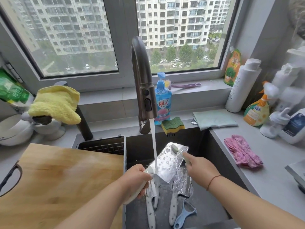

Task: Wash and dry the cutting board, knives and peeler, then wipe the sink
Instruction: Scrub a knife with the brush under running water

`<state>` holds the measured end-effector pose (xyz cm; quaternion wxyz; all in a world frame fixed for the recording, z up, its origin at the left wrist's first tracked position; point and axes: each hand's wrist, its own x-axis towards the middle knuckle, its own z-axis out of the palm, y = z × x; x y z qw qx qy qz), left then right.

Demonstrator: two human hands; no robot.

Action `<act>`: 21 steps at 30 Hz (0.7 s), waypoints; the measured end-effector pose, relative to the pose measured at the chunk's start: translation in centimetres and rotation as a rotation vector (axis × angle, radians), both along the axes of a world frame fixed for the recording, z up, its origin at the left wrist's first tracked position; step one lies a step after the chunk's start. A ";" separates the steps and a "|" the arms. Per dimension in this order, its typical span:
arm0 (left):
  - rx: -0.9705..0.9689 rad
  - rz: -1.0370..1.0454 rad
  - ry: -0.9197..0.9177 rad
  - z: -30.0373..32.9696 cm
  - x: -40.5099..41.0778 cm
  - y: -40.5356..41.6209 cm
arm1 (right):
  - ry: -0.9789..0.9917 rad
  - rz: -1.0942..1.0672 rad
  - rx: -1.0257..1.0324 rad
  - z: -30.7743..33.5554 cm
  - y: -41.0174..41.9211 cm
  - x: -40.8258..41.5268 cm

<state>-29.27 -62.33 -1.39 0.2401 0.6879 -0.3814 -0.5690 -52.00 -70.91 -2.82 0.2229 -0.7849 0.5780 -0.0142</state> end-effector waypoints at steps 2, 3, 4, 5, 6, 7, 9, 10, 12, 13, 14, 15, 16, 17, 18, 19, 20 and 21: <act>0.031 0.014 0.015 0.0 -0.4 -0.1 | -0.036 0.101 0.041 0.1 2.0 1.2; 0.051 0.014 0.022 -0.1 -0.6 -0.2 | -0.044 0.121 0.052 0.0 2.4 1.7; 0.074 0.008 0.025 -0.1 -0.9 -0.2 | -0.037 0.116 0.056 -0.1 2.2 2.0; 0.099 0.002 0.030 -0.1 -1.2 -0.2 | -0.019 0.086 0.068 -0.3 1.6 2.1; 0.122 -0.001 0.038 -0.1 -1.3 -0.2 | 0.002 0.034 0.083 -0.5 0.9 1.9; 0.140 0.000 0.048 -0.1 -1.4 -0.2 | 0.024 -0.021 0.095 -0.6 0.2 1.4; 0.163 0.009 0.060 -0.2 -1.4 -0.1 | 0.065 -0.076 0.088 -0.6 -0.4 0.4; 0.176 0.011 0.061 -0.3 -1.3 -0.1 | 0.091 -0.061 0.086 -0.6 -0.2 0.2; 0.198 0.007 0.057 -0.6 -1.3 -0.1 | 0.119 0.042 0.109 -0.3 1.3 0.9; 0.205 0.003 0.050 -0.7 -1.4 -0.1 | 0.096 0.093 0.125 -0.3 2.3 1.5; 0.209 0.003 0.043 -0.8 -1.5 -0.1 | 0.063 0.124 0.138 -0.2 3.0 2.1; 0.211 0.009 0.044 -0.8 -1.7 -0.1 | 0.036 0.127 0.145 -0.3 3.1 2.5; 0.211 0.014 0.053 -0.7 -1.9 0.0 | 0.028 0.111 0.149 -0.4 2.7 2.7; 0.206 0.013 0.064 -0.5 -2.0 0.0 | 0.032 0.085 0.147 -0.5 2.0 2.6; 0.200 0.008 0.072 -0.4 -2.1 -0.1 | 0.044 0.047 0.148 -0.6 1.2 2.3; 0.197 0.003 0.076 -0.2 -2.2 -0.1 | 0.070 0.014 0.141 -0.7 0.5 1.7; 0.196 0.000 0.074 -0.2 -2.3 -0.2 | 0.102 -0.007 0.133 -0.7 0.1 1.1; 0.201 -0.001 0.065 -0.3 -2.3 -0.3 | 0.128 -0.015 0.129 -0.8 0.2 0.6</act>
